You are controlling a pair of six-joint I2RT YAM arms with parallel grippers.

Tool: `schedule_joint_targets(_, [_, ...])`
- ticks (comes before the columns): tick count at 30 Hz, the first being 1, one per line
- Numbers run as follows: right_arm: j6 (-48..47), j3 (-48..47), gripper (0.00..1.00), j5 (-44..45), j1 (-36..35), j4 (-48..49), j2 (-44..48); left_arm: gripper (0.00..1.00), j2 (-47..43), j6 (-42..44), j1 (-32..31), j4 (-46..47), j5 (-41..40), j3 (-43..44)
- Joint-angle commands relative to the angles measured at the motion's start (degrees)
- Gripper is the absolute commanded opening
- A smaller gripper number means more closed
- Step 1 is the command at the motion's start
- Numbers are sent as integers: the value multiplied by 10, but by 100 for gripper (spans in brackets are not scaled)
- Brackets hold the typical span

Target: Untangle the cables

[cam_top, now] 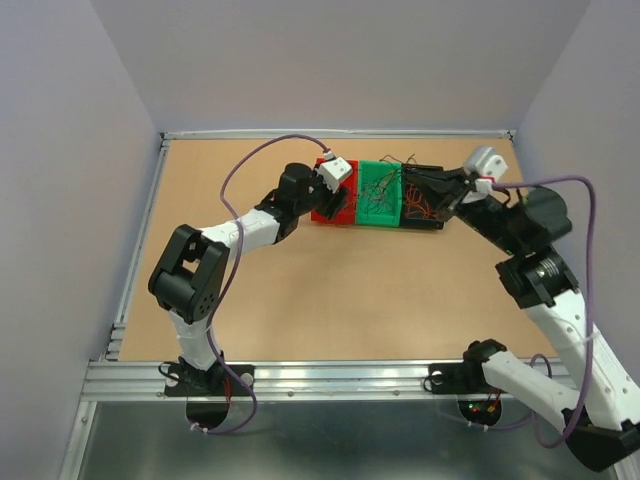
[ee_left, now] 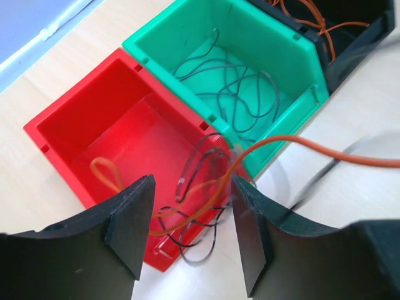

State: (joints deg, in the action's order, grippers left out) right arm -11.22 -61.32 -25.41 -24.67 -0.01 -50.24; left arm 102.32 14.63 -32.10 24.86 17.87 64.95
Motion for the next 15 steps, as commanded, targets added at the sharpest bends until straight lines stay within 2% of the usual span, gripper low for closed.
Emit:
schedule_joint_targets(1, [-15,-50,1,76,3,40,57,62,-48,34,3,-10,-33,-8])
schedule_joint_targets(4, [-15,-62,1,119,4,40,96,59,-70,62,5,-48,-40,-9])
schedule_joint_targets(5, [-13,-64,0,127,3,40,103,51,-71,68,5,-62,-22,-5])
schedule_joint_targets(7, [-6,-67,0,125,3,39,121,43,-78,73,7,-74,3,-9])
schedule_joint_targets(8, [-3,-68,0,128,3,39,124,32,-83,74,8,-73,20,-10])
schedule_joint_targets(9, [-1,-70,0,135,3,39,125,26,-84,72,7,-73,20,-5])
schedule_joint_targets(10, [-2,-75,1,157,3,40,124,13,-83,68,8,-76,13,-1])
schedule_joint_targets(11, [-2,-78,1,172,3,40,123,9,-81,64,9,-76,-26,2])
schedule_joint_targets(13, [-1,-81,1,201,3,41,123,6,-80,49,18,-73,-70,9])
schedule_joint_targets(15, [2,-79,1,230,3,47,128,6,-81,11,55,-67,-100,15])
